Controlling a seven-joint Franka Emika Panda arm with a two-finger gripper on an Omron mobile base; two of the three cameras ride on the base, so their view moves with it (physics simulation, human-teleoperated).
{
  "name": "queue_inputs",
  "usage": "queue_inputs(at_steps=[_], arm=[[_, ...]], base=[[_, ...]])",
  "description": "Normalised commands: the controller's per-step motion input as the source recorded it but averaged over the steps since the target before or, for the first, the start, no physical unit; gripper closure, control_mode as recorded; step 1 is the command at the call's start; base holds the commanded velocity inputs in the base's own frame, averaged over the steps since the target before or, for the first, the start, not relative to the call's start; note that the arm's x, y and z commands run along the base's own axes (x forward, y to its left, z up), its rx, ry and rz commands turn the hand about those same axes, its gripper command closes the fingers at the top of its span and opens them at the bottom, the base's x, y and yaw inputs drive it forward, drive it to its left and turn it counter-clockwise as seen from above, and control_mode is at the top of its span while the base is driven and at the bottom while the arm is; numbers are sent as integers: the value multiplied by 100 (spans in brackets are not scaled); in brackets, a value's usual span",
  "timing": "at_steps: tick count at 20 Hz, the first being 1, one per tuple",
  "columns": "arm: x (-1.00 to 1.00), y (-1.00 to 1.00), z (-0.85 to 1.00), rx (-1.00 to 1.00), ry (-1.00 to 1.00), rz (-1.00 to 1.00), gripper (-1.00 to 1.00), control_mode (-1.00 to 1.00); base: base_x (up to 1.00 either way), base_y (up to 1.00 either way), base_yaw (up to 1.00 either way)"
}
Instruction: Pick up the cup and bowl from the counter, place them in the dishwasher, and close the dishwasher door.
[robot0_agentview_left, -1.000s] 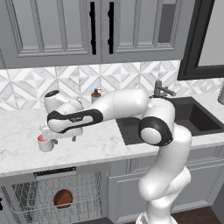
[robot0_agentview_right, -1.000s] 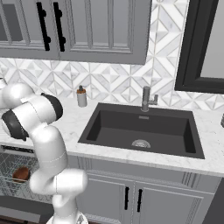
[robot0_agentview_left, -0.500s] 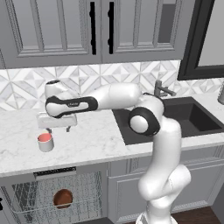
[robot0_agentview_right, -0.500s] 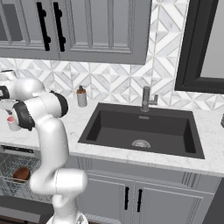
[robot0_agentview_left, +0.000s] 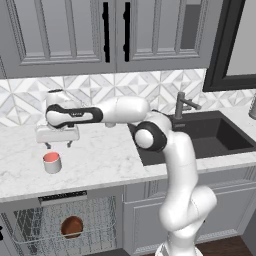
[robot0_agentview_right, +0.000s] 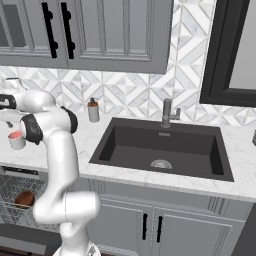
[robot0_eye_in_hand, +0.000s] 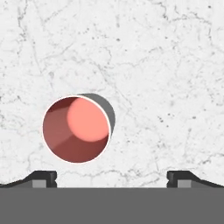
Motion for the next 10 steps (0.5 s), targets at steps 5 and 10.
queue_inputs(at_steps=[5,10], arm=[[0,12,-29,0,3,1,-100,-100],[5,11,-61,0,-1,2,-100,-100]], base=[[0,0,0],[0,0,0]])
